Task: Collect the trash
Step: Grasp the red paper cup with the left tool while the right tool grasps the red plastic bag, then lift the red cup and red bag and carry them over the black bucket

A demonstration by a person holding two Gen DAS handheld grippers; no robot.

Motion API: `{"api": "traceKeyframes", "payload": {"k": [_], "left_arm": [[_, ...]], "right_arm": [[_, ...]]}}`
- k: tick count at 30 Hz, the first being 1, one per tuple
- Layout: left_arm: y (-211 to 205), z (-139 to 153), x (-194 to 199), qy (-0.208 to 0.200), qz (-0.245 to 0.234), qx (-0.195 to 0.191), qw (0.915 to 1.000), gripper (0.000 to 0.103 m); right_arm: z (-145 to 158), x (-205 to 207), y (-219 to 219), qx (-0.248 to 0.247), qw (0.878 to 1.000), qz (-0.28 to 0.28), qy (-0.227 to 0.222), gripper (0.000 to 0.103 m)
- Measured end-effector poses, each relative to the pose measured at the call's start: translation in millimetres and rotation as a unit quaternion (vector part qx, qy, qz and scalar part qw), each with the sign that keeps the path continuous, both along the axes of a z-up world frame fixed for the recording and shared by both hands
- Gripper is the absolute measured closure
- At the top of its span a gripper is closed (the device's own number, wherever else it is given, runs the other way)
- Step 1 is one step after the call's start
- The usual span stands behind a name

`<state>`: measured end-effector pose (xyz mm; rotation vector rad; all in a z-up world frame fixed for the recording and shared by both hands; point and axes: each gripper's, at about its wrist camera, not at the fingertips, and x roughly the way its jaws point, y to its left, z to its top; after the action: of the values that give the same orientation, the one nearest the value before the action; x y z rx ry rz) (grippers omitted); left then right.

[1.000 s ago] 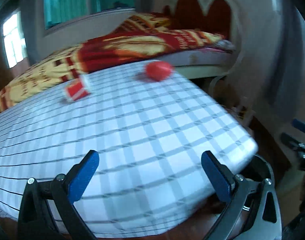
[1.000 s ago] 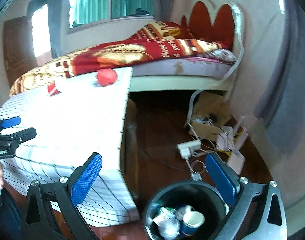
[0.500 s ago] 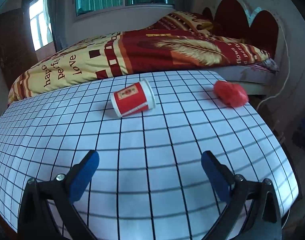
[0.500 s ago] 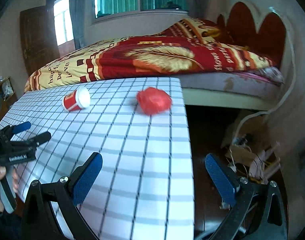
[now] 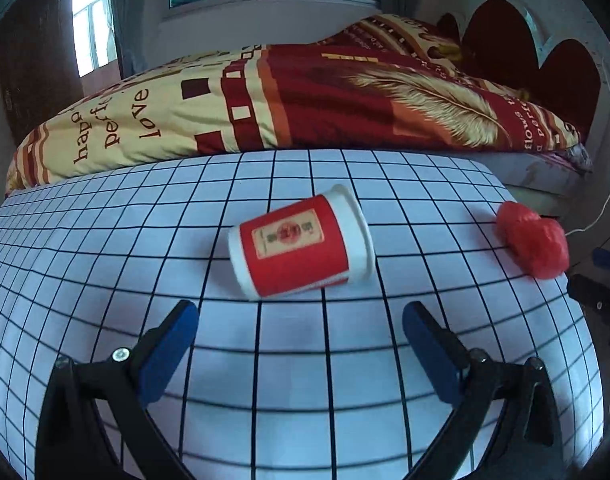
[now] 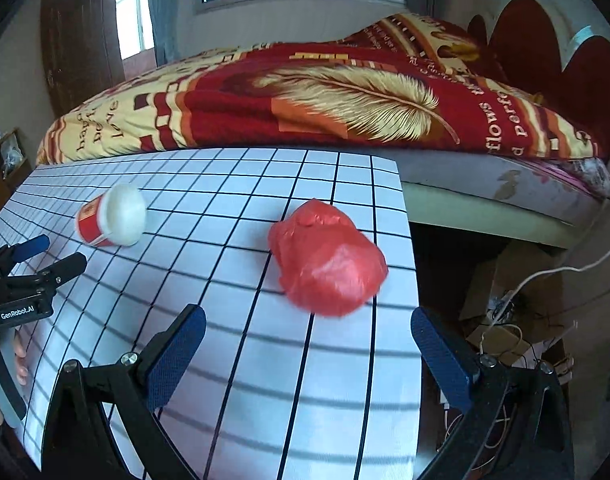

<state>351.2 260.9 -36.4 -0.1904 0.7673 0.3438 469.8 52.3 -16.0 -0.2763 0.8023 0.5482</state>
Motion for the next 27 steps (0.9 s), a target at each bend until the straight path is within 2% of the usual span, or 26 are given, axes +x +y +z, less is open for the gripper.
{"api": "traceKeyframes", "payload": {"k": [6, 7, 8, 9, 11, 13, 16, 18, 20, 23, 27], "left_arm": [[-2.4, -5.3, 21.1, 0.012, -0.012, 0.006, 0.9998, 0.001], [-1.8, -6.4, 24.6, 0.014, -0.014, 0.007, 0.9998, 0.001], [-0.5, -7.2, 28.2, 0.016, -0.013, 0.009, 0.9997, 0.001], [1.3, -8.5, 32.0, 0.02, -0.012, 0.011, 0.9997, 0.001], [4.3, -10.4, 36.6, 0.025, -0.01, 0.005, 0.9996, 0.001], [6.3, -10.2, 38.9, 0.02, -0.01, 0.0, 0.9998, 0.001], [8.1, -12.5, 42.7, 0.021, -0.013, -0.01, 0.9996, 0.007], [8.6, -13.9, 42.0, 0.02, -0.016, -0.012, 0.9996, 0.015], [7.9, -15.8, 43.7, 0.023, -0.022, -0.011, 0.9994, 0.016], [8.6, -18.0, 44.5, 0.025, -0.027, -0.012, 0.9992, 0.017], [7.0, -14.2, 36.7, 0.008, -0.028, -0.006, 0.9996, 0.018]], "right_arm": [[-14.6, 31.5, 18.1, -0.023, 1.0, 0.007, 0.01, 0.001], [-18.3, 36.4, 21.3, -0.026, 1.0, 0.009, 0.014, 0.007], [-21.4, 40.1, 23.2, -0.028, 0.999, 0.01, 0.02, 0.018], [-24.8, 44.3, 24.6, -0.029, 0.999, 0.011, 0.028, 0.025], [-30.2, 50.9, 25.6, -0.022, 0.999, 0.011, 0.047, 0.047], [-33.9, 53.3, 26.8, -0.012, 0.998, 0.009, 0.056, 0.052], [-38.4, 51.6, 32.4, -0.011, 0.998, 0.014, 0.059, 0.057], [-38.7, 50.5, 34.1, -0.012, 0.998, 0.015, 0.056, 0.058], [-38.3, 50.7, 33.7, -0.01, 0.998, 0.015, 0.056, 0.064], [-36.8, 49.9, 32.5, -0.009, 0.998, 0.015, 0.056, 0.066], [-34.5, 47.2, 29.2, -0.013, 0.999, 0.016, 0.048, 0.068]]}}
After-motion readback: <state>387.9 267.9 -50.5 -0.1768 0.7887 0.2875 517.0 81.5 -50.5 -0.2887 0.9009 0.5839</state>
